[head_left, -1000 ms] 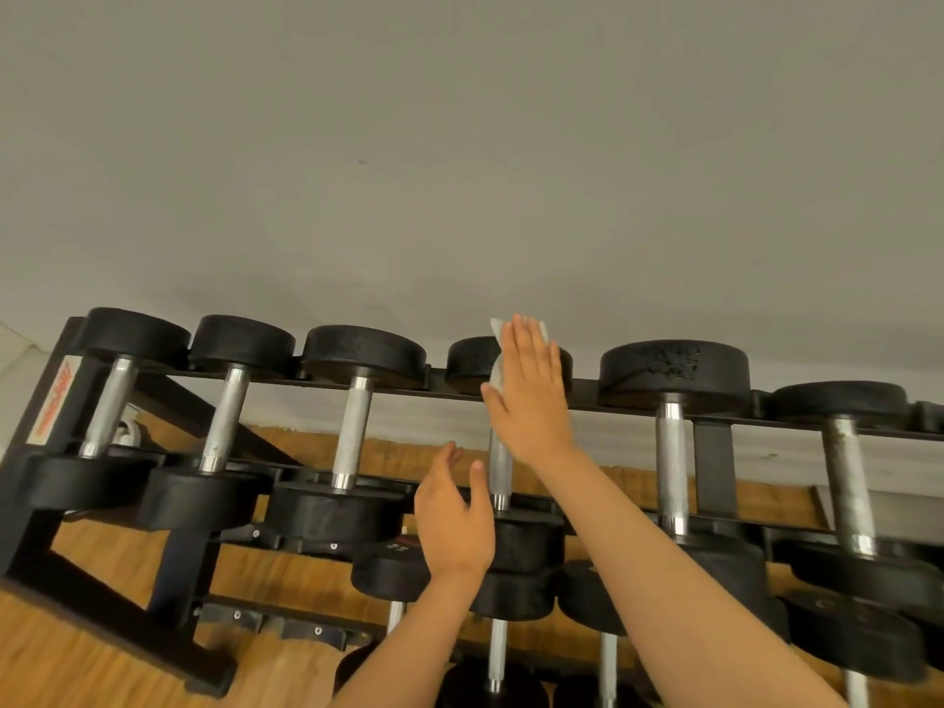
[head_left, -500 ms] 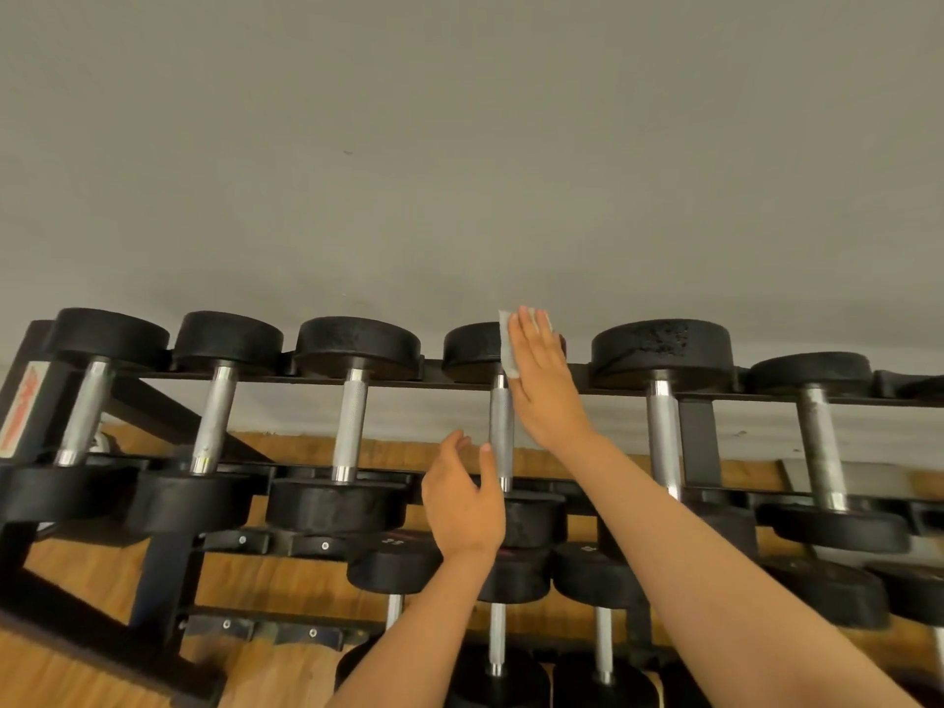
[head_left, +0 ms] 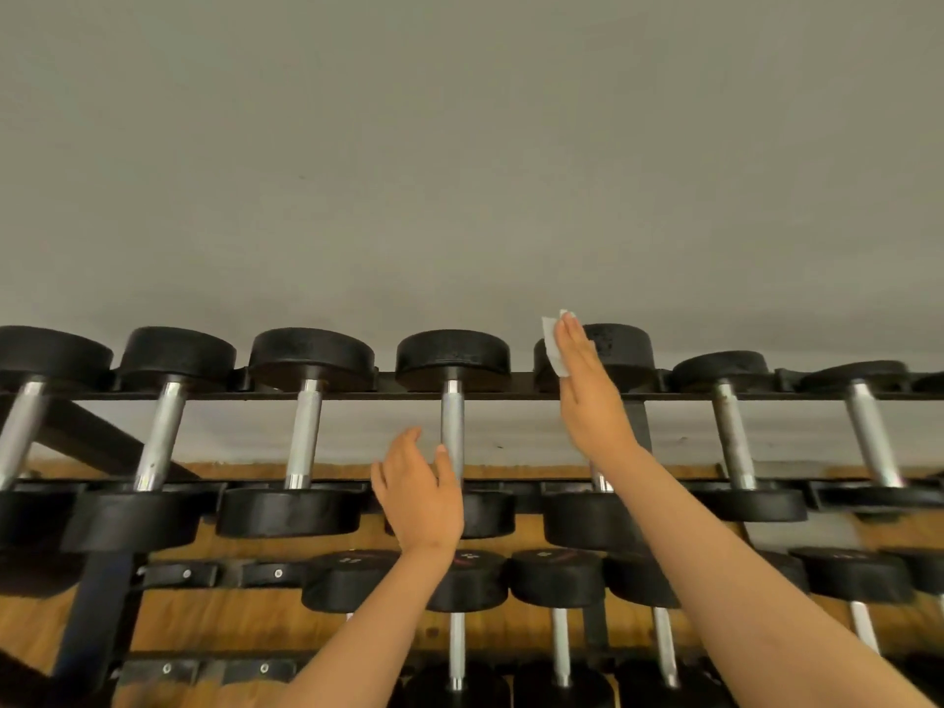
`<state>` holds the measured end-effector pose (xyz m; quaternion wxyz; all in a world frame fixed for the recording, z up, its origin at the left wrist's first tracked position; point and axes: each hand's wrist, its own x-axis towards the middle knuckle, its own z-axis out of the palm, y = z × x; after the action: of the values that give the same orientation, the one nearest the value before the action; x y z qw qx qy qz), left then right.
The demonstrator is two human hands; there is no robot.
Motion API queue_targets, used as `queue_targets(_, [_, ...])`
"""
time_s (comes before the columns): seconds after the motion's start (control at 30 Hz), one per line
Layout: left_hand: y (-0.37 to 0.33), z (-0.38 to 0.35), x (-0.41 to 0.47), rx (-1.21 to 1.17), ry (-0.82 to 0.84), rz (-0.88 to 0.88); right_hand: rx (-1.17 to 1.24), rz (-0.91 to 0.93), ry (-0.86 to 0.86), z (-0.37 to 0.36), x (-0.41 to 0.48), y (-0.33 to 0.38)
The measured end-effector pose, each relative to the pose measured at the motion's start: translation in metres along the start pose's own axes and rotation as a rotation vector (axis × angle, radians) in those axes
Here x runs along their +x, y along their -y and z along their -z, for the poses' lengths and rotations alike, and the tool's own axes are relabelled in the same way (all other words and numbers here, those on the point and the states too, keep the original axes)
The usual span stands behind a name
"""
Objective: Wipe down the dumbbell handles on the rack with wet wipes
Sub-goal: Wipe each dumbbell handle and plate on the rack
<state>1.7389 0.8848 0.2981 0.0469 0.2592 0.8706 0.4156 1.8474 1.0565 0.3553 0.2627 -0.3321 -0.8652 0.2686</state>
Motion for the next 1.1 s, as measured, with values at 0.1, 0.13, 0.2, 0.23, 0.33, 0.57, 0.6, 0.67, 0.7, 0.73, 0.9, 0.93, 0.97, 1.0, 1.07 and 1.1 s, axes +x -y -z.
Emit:
queue_targets(0.1, [-0.036,-0.017,-0.018,-0.081,0.040,-0.117,-0.033,0.004,-0.051,0.028,0.002,-0.021])
queue_targets(0.13, [-0.048,-0.028,-0.023,-0.109,0.069,-0.120,-0.066,0.020,-0.048,0.035,0.004,-0.029])
queue_targets(0.2, [-0.073,-0.054,-0.035,-0.129,0.133,-0.098,-0.135,0.007,-0.011,0.044,0.010,-0.048])
queue_targets(0.23, [-0.083,-0.067,-0.042,-0.132,0.168,-0.087,-0.159,0.001,0.012,0.047,0.014,-0.055])
queue_targets(0.33, [-0.106,-0.102,-0.064,-0.121,0.259,-0.034,-0.215,0.031,0.107,0.046,0.024,-0.073])
queue_targets(0.57, [-0.112,-0.124,-0.074,-0.114,0.176,0.158,-0.497,0.238,0.121,0.028,0.013,-0.100])
queue_targets(0.6, [-0.112,-0.123,-0.075,-0.119,0.164,0.147,-0.511,0.269,0.129,0.029,0.006,-0.105])
queue_targets(0.67, [-0.113,-0.124,-0.075,-0.130,0.143,0.139,-0.502,0.295,0.141,0.033,0.010,-0.109])
queue_targets(0.7, [-0.113,-0.126,-0.075,-0.134,0.140,0.140,-0.476,0.279,0.150,0.035,0.019,-0.107])
queue_targets(0.73, [-0.113,-0.127,-0.075,-0.134,0.137,0.142,-0.439,0.251,0.152,0.036,0.030,-0.103])
queue_targets(0.9, [-0.112,-0.127,-0.076,-0.114,0.124,0.144,-0.342,0.104,0.072,0.032,0.019,-0.094])
queue_targets(0.93, [-0.112,-0.127,-0.075,-0.113,0.119,0.137,-0.349,0.090,0.071,0.032,0.007,-0.098])
queue_targets(0.97, [-0.111,-0.128,-0.075,-0.114,0.116,0.133,-0.350,0.074,0.076,0.031,0.000,-0.102])
queue_targets(1.0, [-0.111,-0.128,-0.076,-0.115,0.112,0.134,-0.337,0.059,0.087,0.030,0.003,-0.104])
queue_targets(1.07, [-0.111,-0.129,-0.075,-0.109,0.111,0.147,-0.263,-0.006,0.103,0.032,0.027,-0.101])
queue_targets(1.1, [-0.111,-0.129,-0.074,-0.106,0.111,0.154,-0.219,-0.051,0.118,0.035,0.041,-0.099])
